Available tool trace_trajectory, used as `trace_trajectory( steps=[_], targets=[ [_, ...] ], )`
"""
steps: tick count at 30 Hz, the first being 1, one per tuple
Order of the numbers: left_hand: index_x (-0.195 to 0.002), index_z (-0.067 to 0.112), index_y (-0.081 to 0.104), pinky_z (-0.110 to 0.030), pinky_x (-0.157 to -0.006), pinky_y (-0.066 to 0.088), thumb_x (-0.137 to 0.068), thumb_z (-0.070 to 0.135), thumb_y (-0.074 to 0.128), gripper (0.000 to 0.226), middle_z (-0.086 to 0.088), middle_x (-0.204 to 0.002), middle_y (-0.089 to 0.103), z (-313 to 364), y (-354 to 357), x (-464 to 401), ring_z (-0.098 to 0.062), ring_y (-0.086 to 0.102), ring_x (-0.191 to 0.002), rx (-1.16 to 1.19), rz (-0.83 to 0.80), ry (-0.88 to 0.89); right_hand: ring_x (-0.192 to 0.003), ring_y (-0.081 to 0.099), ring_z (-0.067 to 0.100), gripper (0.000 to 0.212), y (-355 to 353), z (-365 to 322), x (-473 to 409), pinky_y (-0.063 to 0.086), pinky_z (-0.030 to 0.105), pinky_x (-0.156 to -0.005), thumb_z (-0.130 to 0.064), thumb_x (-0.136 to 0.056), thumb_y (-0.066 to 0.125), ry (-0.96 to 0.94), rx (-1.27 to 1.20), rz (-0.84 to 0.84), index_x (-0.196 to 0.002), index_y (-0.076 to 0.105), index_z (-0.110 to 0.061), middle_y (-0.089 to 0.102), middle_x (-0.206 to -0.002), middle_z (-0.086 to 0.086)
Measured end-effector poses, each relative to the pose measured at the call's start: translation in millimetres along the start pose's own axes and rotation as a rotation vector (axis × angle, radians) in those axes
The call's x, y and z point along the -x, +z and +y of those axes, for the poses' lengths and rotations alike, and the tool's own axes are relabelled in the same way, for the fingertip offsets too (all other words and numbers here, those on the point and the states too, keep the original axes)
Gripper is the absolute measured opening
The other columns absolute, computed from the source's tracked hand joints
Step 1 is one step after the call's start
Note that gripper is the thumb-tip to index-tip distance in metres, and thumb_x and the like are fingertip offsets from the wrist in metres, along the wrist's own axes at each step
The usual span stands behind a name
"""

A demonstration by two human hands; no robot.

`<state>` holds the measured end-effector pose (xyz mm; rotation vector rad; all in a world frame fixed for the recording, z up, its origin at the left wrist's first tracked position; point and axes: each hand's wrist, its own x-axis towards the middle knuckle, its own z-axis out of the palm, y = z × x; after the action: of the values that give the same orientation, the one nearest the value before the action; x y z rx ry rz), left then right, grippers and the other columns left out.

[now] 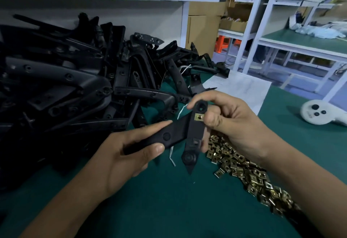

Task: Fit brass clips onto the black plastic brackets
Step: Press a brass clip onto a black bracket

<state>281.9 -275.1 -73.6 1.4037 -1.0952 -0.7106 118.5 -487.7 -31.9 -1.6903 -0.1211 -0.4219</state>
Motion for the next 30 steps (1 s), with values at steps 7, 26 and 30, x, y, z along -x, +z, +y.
trace_trajectory(
  steps=[7, 26, 30],
  targets=[
    [-0.132, 0.051, 0.066, -0.02, -0.043, 0.034, -0.086, 0.039, 0.07, 0.047, -0.006, -0.052, 0.04, 2, 1, -1, -0.013, 0.037, -0.046, 0.041, 0.163, 0.041, -0.069, 0.062, 0.0, 0.018, -26, 5, 0, 0.048, 0.021, -0.067, -0.043, -0.096, 0.066, 0.234, 0.744, 0.302, -0.097, 0.073, -0.027, 0.071, -0.082, -0.01],
    [-0.128, 0.059, 0.065, -0.017, -0.045, 0.039, -0.084, 0.044, 0.071, 0.047, 0.002, -0.053, 0.052, 4, 3, 2, -0.006, 0.042, -0.046, -0.083, 0.255, 0.037, -0.102, 0.059, 0.003, 0.007, 0, 7, 3, 0.046, 0.019, -0.091, -0.026, -0.088, 0.077, 0.154, 1.127, -0.094, -0.094, 0.074, -0.028, 0.068, -0.103, -0.016],
    [-0.126, 0.06, 0.065, -0.021, -0.042, 0.035, -0.08, 0.047, 0.072, 0.049, -0.009, -0.053, 0.046, 8, 0, 1, -0.012, 0.037, -0.044, 0.014, 0.287, 0.018, -0.092, 0.069, 0.005, 0.006, 1, 3, 4, 0.054, 0.024, -0.087, -0.017, -0.096, 0.073, 0.23, 0.734, -0.036, -0.096, 0.068, -0.022, 0.074, -0.097, -0.011]
  ],
)
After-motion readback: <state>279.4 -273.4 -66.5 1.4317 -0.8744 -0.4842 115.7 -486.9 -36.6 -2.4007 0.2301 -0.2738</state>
